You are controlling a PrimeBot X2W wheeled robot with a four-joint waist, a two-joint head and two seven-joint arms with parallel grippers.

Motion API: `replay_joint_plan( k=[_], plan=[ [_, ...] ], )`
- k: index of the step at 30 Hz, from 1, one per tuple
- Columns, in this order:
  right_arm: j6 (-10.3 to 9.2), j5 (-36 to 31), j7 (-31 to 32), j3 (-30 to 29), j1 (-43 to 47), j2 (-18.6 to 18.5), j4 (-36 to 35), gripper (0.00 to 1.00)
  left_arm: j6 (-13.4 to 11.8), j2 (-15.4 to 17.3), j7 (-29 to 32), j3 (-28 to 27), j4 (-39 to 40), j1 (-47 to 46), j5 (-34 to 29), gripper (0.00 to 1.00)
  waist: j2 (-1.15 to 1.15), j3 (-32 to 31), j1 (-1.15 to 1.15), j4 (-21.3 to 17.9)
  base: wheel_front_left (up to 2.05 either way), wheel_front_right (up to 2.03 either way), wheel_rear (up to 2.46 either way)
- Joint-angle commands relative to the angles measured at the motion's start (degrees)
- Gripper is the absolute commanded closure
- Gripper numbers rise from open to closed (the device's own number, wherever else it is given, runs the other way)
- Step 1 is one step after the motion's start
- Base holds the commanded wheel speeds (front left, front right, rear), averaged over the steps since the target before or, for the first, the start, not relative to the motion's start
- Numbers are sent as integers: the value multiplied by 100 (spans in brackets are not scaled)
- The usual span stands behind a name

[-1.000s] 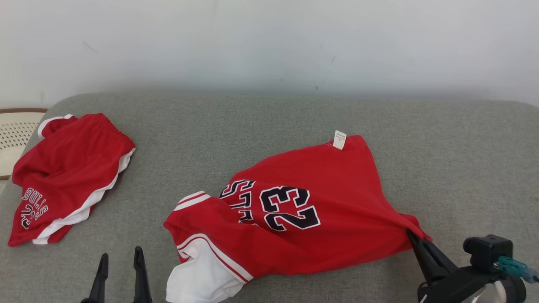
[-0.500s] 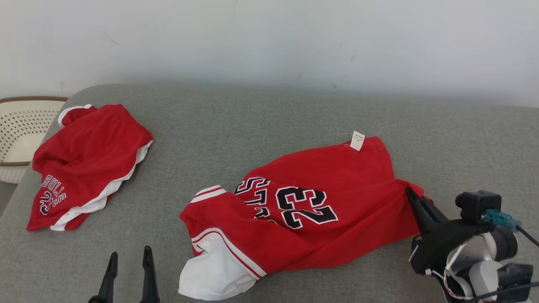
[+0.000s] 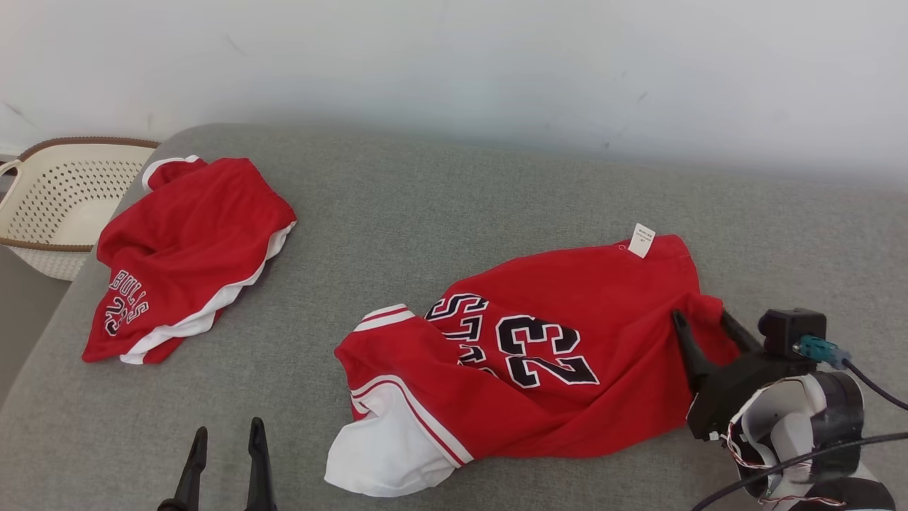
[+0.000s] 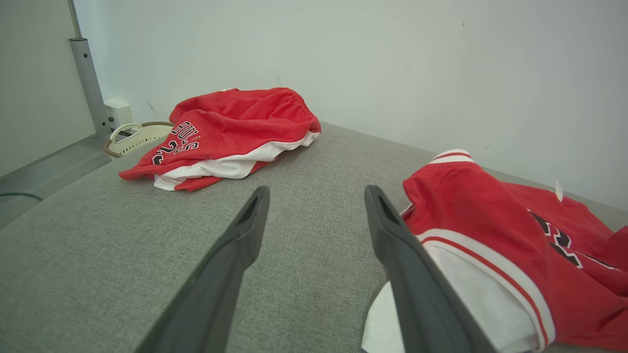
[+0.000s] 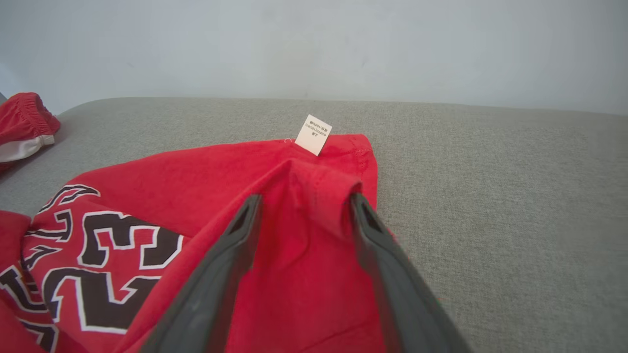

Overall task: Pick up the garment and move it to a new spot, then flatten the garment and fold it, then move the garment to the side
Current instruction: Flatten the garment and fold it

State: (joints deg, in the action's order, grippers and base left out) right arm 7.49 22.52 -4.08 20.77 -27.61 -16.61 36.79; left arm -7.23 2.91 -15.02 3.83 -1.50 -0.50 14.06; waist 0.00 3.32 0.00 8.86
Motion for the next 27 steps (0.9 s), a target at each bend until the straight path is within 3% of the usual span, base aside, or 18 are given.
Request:
replay_joint_plan(
  k=[1,7,17,27],
  plan=[
    [1,45,-151,-6,-25,-48,56,0,-30,0,-23,-3,-20,-15,9,0,0,2,0,-31,0,0,0],
    [1,234,-573,-141,203,-145,2,0,-17,-1,-23,-31,10,-40,12,0,0,24,0,-249,0,0,0],
    [1,70,-1069,-755,1181,-227,-1255,0,-9,-1,-23,-92,107,-66,-67,0,0,98,0,-472,0,0,0],
    [1,-716,-1116,-1496,2355,503,-2900,0,47,-1,-23,-201,133,-33,-254,0,0,70,0,-526,0,0,0]
  ],
)
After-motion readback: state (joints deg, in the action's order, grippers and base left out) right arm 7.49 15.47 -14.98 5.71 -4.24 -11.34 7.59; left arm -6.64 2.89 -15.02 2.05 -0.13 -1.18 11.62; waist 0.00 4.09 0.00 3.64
